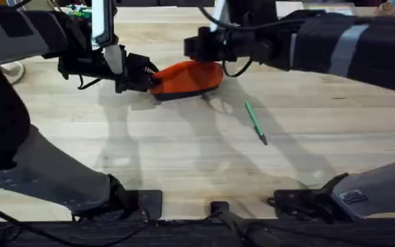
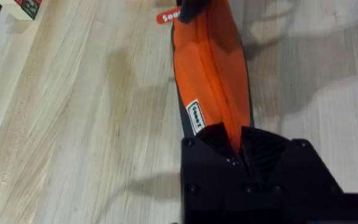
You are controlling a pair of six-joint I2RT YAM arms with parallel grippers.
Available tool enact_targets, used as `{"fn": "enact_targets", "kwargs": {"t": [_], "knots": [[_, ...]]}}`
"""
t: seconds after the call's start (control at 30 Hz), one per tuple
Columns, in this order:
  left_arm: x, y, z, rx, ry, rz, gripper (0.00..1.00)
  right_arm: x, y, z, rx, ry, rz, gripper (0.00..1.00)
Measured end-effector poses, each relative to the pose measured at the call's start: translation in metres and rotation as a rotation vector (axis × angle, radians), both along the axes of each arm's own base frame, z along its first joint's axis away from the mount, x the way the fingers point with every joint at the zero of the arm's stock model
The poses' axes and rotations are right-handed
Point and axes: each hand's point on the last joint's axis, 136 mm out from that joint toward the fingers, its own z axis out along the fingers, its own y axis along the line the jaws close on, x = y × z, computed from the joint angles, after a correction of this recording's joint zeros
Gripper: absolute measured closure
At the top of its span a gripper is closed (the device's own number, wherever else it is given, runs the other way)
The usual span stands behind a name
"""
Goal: Unzip the bag, pick up the pens from the table one at a time and place them inside, then zip the bag closed.
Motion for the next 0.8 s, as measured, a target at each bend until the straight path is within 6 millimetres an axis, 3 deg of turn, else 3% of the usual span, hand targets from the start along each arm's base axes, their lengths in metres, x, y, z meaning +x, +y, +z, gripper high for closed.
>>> {"fn": "enact_targets", "kwargs": {"t": [0.37,0.4,0.8], "knots": [[0.000,0.001,0.000,-0.001,0.000,0.004,0.959,-0.020,0.052,0.015,0.082,-0.064,0.083,0.968],[0.000,0.001,0.000,-0.002,0.002,0.004,0.959,-0.028,0.064,0.016,0.095,-0.067,0.101,0.968],[0.000,0.001,0.001,-0.005,0.004,0.004,0.959,-0.041,0.100,0.016,0.142,-0.116,0.154,0.968]]}}
